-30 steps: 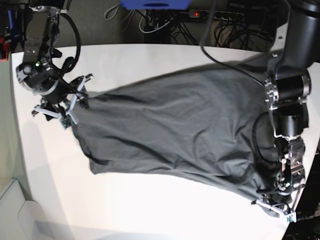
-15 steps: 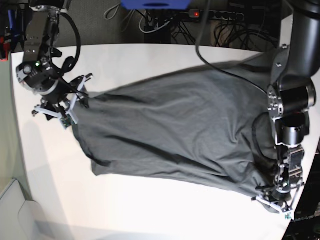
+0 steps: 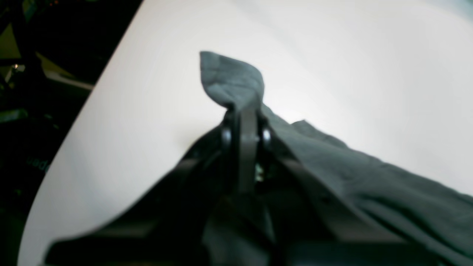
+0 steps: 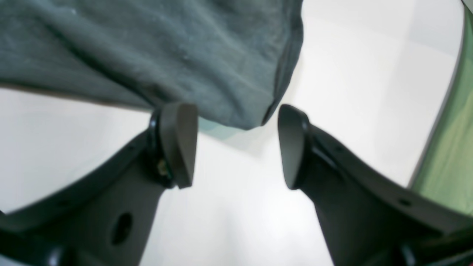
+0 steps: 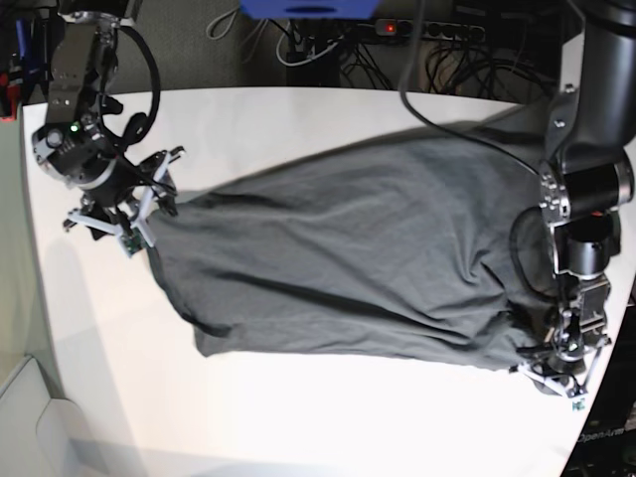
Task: Layout the t-shirt on the table in an organized manner, then fold the t-shirt properly
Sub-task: 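Pull the grasped shirt edge with the left gripper away from the right gripper, then release the edge and move the left gripper to the shirt's collar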
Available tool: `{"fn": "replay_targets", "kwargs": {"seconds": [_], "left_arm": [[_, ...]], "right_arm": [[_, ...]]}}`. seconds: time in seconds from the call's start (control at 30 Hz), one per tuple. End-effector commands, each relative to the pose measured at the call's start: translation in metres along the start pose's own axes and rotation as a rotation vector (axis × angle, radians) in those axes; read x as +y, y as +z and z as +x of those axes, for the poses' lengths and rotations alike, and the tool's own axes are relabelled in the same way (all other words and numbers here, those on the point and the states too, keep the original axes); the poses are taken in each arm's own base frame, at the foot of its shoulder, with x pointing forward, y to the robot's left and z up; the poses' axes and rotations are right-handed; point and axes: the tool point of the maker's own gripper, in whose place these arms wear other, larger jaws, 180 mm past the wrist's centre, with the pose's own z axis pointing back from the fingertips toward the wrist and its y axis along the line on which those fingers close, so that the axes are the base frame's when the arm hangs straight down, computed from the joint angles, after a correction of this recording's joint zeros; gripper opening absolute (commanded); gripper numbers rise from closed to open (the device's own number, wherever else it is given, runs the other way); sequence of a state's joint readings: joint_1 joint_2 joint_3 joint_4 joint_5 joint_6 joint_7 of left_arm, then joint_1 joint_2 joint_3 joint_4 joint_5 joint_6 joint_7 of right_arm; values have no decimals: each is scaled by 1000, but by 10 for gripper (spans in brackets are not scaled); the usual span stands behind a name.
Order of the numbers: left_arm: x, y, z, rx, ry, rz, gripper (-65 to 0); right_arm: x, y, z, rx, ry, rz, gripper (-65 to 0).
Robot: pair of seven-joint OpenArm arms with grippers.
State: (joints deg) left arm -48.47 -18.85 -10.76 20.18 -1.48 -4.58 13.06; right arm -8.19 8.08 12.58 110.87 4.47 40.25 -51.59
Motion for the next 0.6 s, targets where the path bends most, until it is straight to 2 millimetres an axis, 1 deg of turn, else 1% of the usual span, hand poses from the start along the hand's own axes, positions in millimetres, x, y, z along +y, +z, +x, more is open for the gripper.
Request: {"fn": "replay_targets", "kwargs": {"seconds": [0.0, 0.07, 0.1, 0.13, 0.17, 0.27, 0.33, 0.37, 0.47, 0.57], "left_arm": [[17, 4, 42, -95, 5, 31, -646], [21, 4, 41, -76, 4, 33, -642], [28, 5, 38, -53, 1, 42, -630], [33, 6, 35, -19, 5, 49, -605], [33, 6, 33, 2, 11, 49, -563], [33, 9, 48, -15, 5, 54, -413], [31, 11, 50, -32, -5, 51, -327], [31, 12, 52, -45, -9, 48, -296], [27, 17, 56, -81, -24, 39, -249], [17, 22, 50, -95, -39, 23, -252]], "right_arm": [[-6, 3, 12, -45, 7, -16, -296], [-6, 3, 12, -45, 7, -16, -296], [-6, 3, 12, -45, 7, -16, -296], [-6, 3, 12, -45, 7, -16, -296], [-5, 3, 11, -42, 7, -14, -296], [-4, 4, 9, -38, 6, -12, -296], [-4, 4, 9, -37, 6, -11, -296], [-4, 4, 9, -37, 6, -11, -296], [-4, 4, 8, -34, 6, -11, -296], [-4, 4, 8, -34, 6, -11, -296]]}}
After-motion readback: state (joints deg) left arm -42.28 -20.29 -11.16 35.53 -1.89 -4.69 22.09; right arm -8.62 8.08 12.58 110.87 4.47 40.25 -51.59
